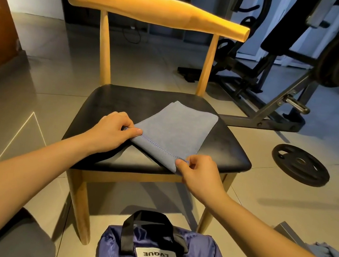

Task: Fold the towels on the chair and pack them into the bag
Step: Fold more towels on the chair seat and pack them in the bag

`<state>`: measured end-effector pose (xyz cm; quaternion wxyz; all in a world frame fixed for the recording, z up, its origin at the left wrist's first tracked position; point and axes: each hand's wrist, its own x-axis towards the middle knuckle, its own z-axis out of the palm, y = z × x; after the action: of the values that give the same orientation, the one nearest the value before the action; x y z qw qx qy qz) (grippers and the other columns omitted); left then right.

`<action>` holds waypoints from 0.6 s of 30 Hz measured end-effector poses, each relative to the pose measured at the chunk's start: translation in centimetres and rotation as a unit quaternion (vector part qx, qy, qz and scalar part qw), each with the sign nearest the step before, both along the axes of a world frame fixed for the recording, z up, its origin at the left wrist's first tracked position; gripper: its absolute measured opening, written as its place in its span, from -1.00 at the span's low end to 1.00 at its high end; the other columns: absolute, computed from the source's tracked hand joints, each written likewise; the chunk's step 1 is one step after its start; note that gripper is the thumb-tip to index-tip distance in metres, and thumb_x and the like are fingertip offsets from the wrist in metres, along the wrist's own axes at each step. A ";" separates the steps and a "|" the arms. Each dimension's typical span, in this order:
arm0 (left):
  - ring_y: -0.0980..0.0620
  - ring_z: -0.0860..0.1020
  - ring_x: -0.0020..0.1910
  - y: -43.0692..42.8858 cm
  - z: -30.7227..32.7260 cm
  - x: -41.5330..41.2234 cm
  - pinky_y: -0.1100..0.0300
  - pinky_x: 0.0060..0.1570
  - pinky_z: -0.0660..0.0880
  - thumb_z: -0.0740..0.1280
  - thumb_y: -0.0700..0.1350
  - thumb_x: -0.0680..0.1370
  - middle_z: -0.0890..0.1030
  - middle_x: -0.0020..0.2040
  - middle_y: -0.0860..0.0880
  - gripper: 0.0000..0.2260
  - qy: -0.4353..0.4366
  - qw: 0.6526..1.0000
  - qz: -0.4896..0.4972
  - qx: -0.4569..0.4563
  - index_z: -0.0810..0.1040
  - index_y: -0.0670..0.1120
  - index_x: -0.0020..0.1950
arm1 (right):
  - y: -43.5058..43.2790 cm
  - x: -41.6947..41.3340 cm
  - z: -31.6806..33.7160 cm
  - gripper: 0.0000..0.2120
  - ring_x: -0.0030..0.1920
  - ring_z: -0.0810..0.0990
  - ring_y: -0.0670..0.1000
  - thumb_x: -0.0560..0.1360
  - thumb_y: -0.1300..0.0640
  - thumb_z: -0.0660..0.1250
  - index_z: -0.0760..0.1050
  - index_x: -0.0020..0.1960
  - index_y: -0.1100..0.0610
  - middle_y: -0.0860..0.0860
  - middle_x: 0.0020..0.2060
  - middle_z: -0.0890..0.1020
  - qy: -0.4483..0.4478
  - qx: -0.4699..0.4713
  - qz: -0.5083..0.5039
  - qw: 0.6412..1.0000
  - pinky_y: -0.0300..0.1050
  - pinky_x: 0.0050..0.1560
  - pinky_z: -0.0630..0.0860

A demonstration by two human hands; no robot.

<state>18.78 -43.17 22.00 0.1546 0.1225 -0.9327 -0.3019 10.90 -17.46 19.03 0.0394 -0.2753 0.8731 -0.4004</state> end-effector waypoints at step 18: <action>0.10 0.51 -0.05 -0.5 0.3 0.6 0.06 -0.04 0.51 0.42 0.05 0.58 0.60 -0.11 0.17 -0.91 0.066 0.989 -0.078 -0.109 0.71 0.10 -0.04 | 0.9 0.3 -0.9 -0.78 -0.23 0.47 0.09 0.50 -0.04 0.39 0.54 -0.12 0.11 0.05 -0.17 0.53 0.493 0.201 0.094 0.842 -0.01 -0.23 0.31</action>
<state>19.36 -43.67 22.32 0.2043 0.0115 -0.9545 -0.2171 11.19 -16.54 18.17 -0.3039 -0.5031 0.8087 -0.0222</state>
